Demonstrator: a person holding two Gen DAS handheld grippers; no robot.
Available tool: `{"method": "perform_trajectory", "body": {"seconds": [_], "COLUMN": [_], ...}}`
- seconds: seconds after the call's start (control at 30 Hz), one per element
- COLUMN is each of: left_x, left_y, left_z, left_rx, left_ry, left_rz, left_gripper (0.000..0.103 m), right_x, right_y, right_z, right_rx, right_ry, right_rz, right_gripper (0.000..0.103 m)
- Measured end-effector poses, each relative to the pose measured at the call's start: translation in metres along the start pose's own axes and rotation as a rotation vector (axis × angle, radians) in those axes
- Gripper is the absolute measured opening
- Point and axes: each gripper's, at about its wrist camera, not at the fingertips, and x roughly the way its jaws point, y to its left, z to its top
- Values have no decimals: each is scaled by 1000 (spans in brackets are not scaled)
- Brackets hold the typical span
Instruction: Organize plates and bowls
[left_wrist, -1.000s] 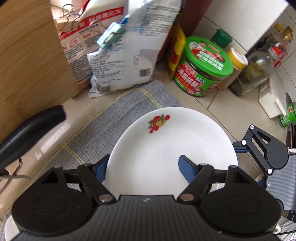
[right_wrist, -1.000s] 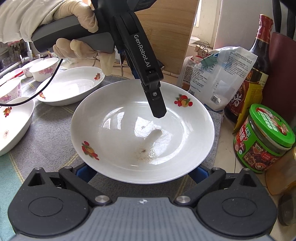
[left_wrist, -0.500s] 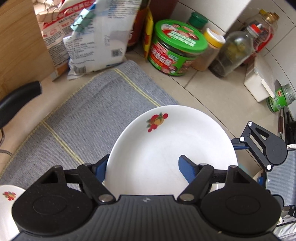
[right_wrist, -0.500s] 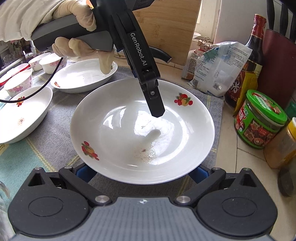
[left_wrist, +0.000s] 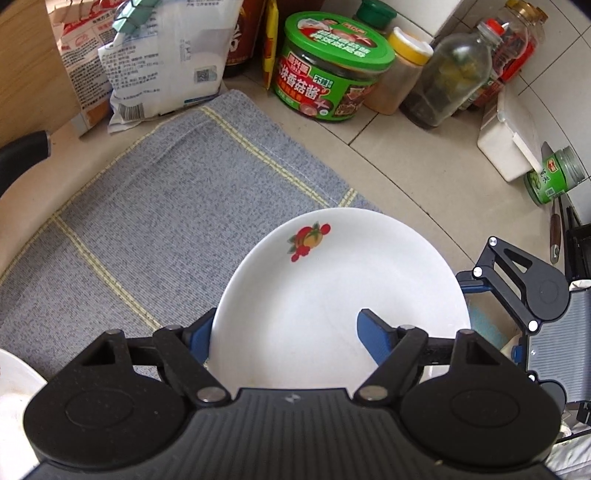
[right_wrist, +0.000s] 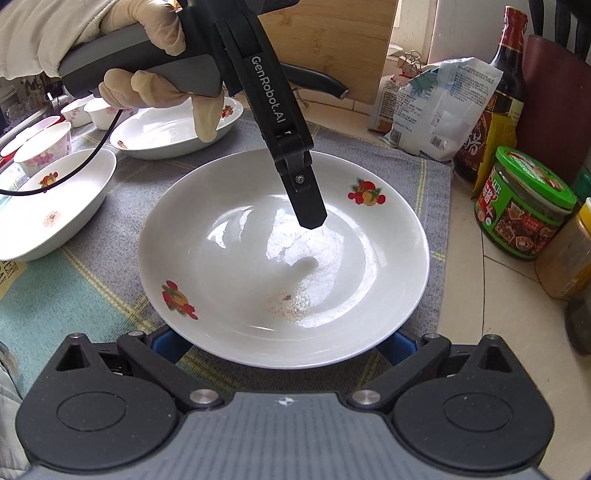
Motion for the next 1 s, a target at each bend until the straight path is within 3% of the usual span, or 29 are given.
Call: {"method": "perform_trajectory", "body": {"seconds": [0.67,1.0], "left_x": [6,0], "left_y": [1,-3], "left_z": [1,-4], "left_rx": [2,-1], "left_ry": [3,-35], "left_rz": [1,10], "left_gripper": [80,88], "right_x": [4,2], "right_y": [0,-1], "right_z": [-2,-5], "right_rx": [0,1], "right_ry": [9,8], "right_rz": [-13,-9], "right_gripper": [103,103]}}
